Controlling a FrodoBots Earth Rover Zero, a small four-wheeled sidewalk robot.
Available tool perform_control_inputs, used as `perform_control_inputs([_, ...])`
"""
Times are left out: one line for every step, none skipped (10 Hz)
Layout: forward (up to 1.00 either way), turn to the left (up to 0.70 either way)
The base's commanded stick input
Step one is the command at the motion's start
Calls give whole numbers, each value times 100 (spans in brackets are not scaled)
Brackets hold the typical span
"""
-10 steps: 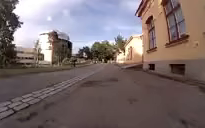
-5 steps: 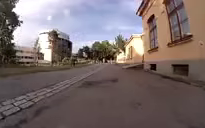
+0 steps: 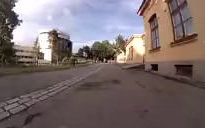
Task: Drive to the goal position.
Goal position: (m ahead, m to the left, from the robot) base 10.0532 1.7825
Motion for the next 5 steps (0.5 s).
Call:
perform_control_inputs([45,0])
perform_control_inputs([45,0])
perform_control_inputs([45,0])
perform_control_inputs([45,0])
perform_control_inputs([45,0])
